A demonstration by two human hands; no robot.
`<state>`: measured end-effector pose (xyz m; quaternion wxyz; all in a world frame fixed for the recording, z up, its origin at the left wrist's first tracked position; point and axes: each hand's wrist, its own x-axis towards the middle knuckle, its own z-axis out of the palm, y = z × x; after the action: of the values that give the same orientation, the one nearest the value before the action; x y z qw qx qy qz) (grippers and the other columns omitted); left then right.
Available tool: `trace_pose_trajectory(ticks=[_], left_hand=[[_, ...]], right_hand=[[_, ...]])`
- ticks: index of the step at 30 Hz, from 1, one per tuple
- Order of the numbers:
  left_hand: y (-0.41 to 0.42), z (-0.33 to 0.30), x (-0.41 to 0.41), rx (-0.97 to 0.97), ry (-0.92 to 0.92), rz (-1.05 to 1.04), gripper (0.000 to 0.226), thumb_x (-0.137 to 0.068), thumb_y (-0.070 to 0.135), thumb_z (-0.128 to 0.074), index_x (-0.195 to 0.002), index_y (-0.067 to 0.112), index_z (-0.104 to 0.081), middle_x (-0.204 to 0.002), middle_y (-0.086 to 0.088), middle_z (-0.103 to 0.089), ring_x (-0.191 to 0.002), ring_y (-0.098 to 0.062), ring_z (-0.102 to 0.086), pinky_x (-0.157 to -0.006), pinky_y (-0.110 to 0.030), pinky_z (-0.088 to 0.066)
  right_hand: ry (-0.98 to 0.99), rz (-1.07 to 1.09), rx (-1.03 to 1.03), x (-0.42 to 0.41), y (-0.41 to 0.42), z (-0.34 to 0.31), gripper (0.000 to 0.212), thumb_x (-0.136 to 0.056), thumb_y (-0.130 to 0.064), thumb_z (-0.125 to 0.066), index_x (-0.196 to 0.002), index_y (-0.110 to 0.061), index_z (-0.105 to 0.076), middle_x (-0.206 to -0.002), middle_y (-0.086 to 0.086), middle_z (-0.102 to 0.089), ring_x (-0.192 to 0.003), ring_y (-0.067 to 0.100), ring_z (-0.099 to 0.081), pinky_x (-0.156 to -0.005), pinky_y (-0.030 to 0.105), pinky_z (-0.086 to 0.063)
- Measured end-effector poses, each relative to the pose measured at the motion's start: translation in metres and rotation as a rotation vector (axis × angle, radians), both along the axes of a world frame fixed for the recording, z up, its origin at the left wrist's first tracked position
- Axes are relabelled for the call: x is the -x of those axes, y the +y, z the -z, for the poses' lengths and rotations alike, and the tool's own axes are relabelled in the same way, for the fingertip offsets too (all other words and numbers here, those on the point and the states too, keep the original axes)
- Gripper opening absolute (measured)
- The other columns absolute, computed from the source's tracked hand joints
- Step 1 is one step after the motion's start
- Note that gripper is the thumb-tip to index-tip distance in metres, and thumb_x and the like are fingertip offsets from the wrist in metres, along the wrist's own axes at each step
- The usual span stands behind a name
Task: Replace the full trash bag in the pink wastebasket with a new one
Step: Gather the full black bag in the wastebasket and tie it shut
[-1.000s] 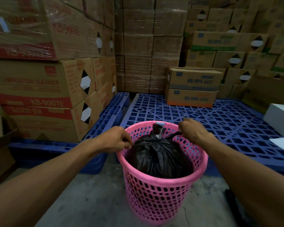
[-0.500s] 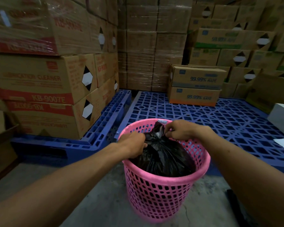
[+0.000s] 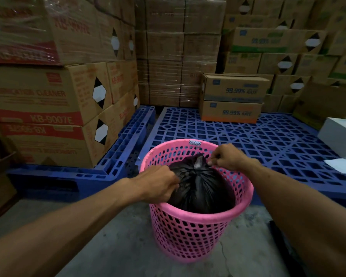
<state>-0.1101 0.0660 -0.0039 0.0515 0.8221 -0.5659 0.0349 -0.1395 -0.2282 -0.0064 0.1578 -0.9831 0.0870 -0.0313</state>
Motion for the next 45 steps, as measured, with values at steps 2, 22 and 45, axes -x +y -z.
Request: trace_pose_trajectory(ticks=[2, 22, 45], left_hand=[[0.008, -0.001, -0.004, 0.038, 0.189, -0.115, 0.030, -0.099, 0.030, -0.050, -0.079, 0.015, -0.068, -0.074, -0.001, -0.068, -0.065, -0.019, -0.061, -0.069, -0.040, -0.055], [-0.104, 0.016, -0.034, 0.479, 0.672, -0.449, 0.026, -0.076, 0.033, -0.076, -0.070, 0.008, -0.071, -0.068, -0.011, -0.069, -0.065, -0.021, -0.061, -0.060, -0.036, -0.046], [-0.110, 0.000, -0.042, 0.816, 1.295, -0.819, 0.015, -0.056, 0.018, -0.068, -0.067, 0.013, -0.060, -0.056, 0.000, -0.050, -0.037, -0.016, -0.037, -0.034, -0.016, -0.028]], right_hand=[[0.008, -0.009, 0.041, 0.001, 0.002, 0.000, 0.028, -0.086, -0.033, -0.078, -0.061, -0.029, -0.065, -0.057, -0.016, -0.061, -0.056, 0.006, -0.058, -0.061, 0.030, -0.044], [0.211, -0.261, 0.382, -0.004, 0.074, -0.086, 0.024, -0.098, -0.026, -0.052, -0.113, -0.020, -0.070, -0.109, 0.000, -0.071, -0.091, 0.022, -0.064, -0.083, 0.043, -0.055], [-0.129, -0.018, -0.111, -0.026, 0.052, -0.024, 0.022, -0.093, -0.016, -0.063, -0.112, -0.022, -0.072, -0.118, -0.002, -0.067, -0.104, 0.020, -0.065, -0.078, 0.033, -0.056]])
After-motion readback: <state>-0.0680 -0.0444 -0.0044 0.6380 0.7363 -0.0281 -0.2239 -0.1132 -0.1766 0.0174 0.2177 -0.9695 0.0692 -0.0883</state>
